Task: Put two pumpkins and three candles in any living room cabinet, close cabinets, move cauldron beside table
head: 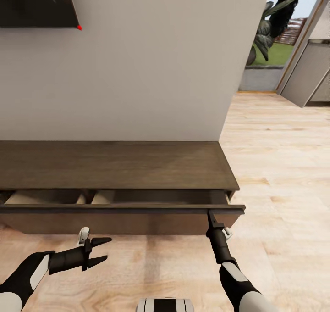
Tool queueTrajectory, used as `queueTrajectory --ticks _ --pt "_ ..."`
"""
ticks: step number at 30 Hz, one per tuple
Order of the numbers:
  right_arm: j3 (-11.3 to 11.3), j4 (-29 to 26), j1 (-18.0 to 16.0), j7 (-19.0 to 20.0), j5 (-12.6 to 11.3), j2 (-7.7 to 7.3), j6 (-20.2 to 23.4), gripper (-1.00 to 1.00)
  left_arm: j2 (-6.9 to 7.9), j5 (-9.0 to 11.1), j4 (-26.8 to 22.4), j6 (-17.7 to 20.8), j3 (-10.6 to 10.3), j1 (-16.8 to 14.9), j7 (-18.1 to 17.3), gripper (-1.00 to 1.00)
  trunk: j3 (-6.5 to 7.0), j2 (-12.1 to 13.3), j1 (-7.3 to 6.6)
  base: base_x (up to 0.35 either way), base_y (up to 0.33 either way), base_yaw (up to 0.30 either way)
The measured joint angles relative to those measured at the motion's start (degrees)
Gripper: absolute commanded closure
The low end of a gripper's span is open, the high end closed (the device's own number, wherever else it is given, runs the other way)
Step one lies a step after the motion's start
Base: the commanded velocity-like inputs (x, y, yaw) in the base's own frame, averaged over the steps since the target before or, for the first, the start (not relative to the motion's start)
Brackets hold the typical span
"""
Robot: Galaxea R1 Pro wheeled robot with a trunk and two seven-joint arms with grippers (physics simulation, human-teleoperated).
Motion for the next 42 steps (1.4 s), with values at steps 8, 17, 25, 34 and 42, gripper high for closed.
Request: queueTrajectory --ticks 8,17,25,34,42 --pt "-0.05 -0.01 0.01 0.0 -0.01 0.06 -0.07 1.0 0.0 0.0 0.0 0.0 0.0 0.0 0.02 -1.0 0.0 0.0 0.0 -0.178 0.0 0.0" --pt "-0.03 0.01 -0.01 0.0 -0.01 0.06 -0.09 1.0 0.0 0.0 0.0 0.0 0.0 0.0 0.03 -1.0 0.0 0.0 0.0 -0.178 0.0 0.0" --pt "-0.08 0.05 -0.02 0.03 -0.02 0.09 -0.01 1.0 0.0 0.0 0.0 0.0 0.0 0.0 0.02 -1.0 0.0 0.0 0.0 -0.178 0.0 0.0" --pt "-0.3 0.0 0.0 -0.02 -0.12 0.27 -0.04 1.0 0.0 0.0 -0.01 0.0 0.0 0.0 0.02 -1.0 0.0 0.0 0.0 -0.174 0.0 0.0" --pt "-0.34 0.0 0.01 -0.01 -0.15 0.34 -0.1 1.0 0.0 0.0 -0.01 0.0 0.0 0.01 0.03 -1.0 0.0 0.0 0.0 -0.099 0.0 0.0"
